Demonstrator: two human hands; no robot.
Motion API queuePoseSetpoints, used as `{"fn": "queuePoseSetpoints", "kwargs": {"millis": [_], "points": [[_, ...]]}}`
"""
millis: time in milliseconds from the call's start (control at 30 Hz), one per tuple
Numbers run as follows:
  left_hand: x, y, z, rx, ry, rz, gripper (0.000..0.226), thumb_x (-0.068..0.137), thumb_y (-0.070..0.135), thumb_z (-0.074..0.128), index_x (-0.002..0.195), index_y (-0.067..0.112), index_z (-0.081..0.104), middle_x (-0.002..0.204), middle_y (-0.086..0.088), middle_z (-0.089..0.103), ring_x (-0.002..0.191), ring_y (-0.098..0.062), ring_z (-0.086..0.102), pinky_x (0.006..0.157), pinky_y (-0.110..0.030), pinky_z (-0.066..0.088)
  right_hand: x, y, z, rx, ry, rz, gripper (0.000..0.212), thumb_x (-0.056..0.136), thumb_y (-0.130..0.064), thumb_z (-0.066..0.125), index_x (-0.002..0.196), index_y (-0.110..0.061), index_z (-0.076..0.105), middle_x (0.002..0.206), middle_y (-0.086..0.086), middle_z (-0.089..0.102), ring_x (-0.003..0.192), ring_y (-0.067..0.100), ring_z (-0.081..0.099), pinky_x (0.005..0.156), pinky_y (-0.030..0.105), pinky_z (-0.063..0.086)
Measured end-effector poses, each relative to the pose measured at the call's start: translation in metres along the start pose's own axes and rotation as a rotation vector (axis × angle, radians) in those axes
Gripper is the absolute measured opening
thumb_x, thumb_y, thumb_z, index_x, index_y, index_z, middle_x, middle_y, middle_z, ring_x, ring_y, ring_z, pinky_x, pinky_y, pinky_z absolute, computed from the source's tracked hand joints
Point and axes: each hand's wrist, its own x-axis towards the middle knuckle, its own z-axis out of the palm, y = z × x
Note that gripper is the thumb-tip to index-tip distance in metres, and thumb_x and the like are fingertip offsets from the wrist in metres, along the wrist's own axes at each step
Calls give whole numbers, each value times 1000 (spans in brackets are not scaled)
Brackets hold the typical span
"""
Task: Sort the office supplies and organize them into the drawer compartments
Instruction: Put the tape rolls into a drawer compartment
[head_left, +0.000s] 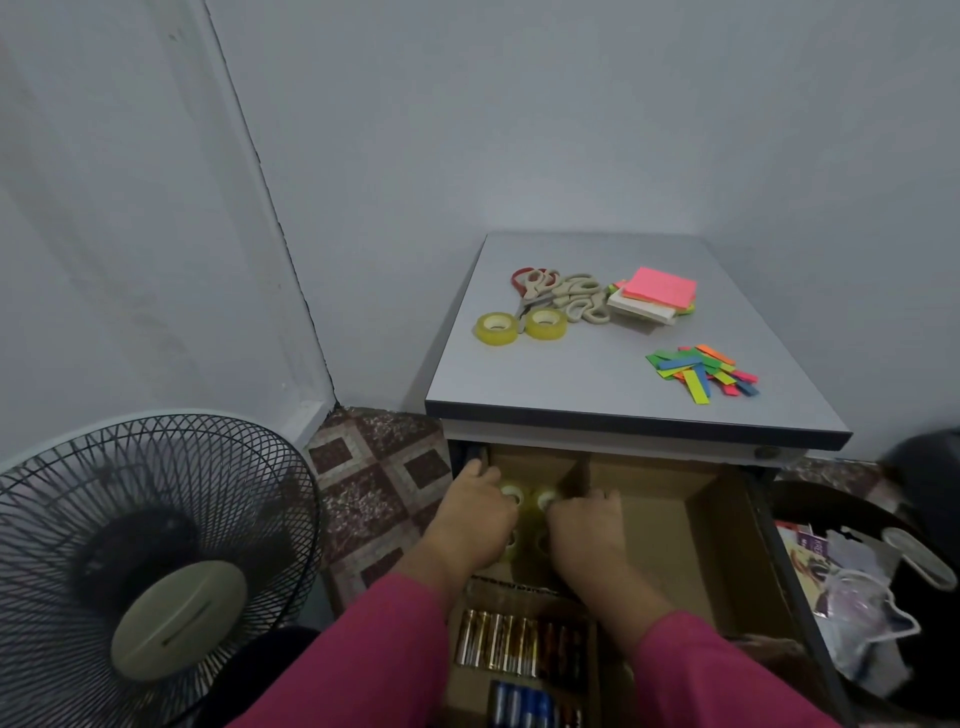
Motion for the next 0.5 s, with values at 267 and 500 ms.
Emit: {"fn": "queuePoseSetpoints", "kwargs": {"millis": [267, 500], "points": [[-2, 3, -1, 4, -31, -42, 17, 88, 18, 56, 101, 12, 66, 104, -10, 64, 116, -28, 39, 99, -44, 26, -2, 0, 0, 21, 9, 8, 23, 94, -25, 49, 112, -20, 62, 114, 7, 63, 112, 26, 51, 92, 37, 36], [-10, 4, 5, -137, 128, -77, 20, 91, 23, 51, 102, 16, 66, 102, -4, 64, 111, -25, 43, 91, -40, 28, -23, 2, 1, 244, 132, 20, 27, 90, -27, 56, 116, -23, 63, 126, 5, 54, 126, 30, 41, 108, 48, 25]]}}
